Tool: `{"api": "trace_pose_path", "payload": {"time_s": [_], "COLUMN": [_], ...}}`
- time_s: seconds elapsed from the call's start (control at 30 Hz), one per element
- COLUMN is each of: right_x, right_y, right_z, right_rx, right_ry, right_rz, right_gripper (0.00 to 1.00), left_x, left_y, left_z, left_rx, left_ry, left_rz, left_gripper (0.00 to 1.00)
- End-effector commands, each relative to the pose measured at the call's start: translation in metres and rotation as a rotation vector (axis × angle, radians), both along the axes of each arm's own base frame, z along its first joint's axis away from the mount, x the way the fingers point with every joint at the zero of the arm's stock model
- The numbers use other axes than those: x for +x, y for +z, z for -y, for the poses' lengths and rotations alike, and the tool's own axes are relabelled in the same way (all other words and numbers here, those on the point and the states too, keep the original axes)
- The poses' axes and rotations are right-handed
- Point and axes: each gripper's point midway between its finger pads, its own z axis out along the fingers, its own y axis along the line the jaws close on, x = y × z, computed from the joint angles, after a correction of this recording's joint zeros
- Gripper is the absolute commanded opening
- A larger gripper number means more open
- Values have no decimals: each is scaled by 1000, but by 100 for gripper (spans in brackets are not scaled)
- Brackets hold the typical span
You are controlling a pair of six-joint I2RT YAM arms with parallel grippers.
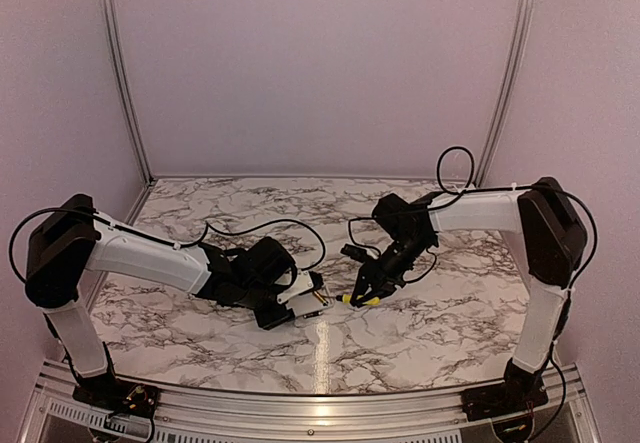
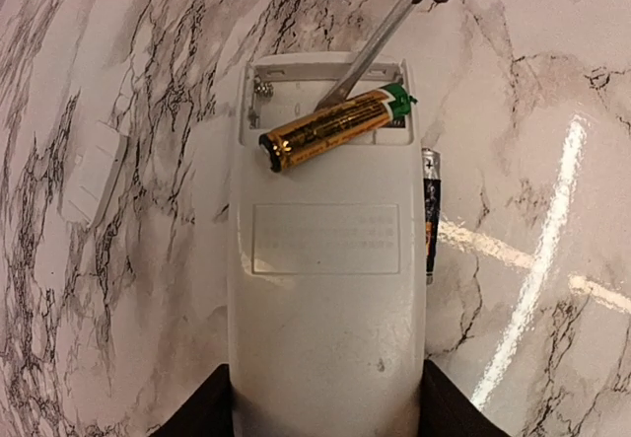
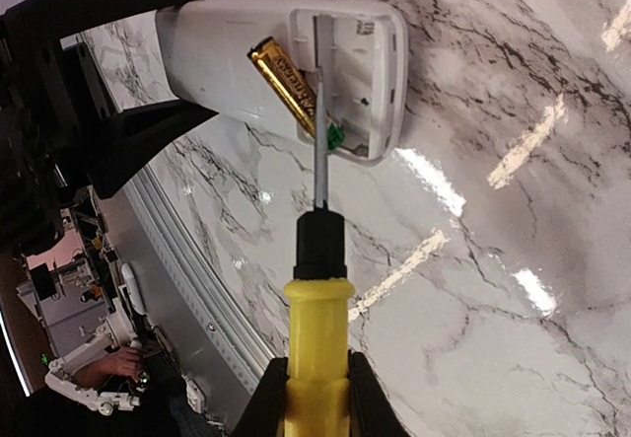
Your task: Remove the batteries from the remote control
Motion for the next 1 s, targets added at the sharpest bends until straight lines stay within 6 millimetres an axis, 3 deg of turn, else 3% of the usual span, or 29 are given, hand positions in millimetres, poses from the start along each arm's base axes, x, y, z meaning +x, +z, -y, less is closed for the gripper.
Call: {"api": "trace_pose_path", "payload": {"time_s": [0.0,0.23,0.97], "right_x": [-5,-10,-16], "right_y": [30,24,32], "right_z": [-13,-8,2], "right_rx": [121,110,95], "right_ry": [36,39,15], "right_rz": [29,27,61], "right_gripper": [0,0,0], "left_x": [12,14,16], "left_y": [13,13,-4], "left_z": [21,25,29], "left_rx": [-72,-80,-68], "left_ry": [17,29,55], "left_rz": [28,19,-9], "left_gripper": [0,0,0]}}
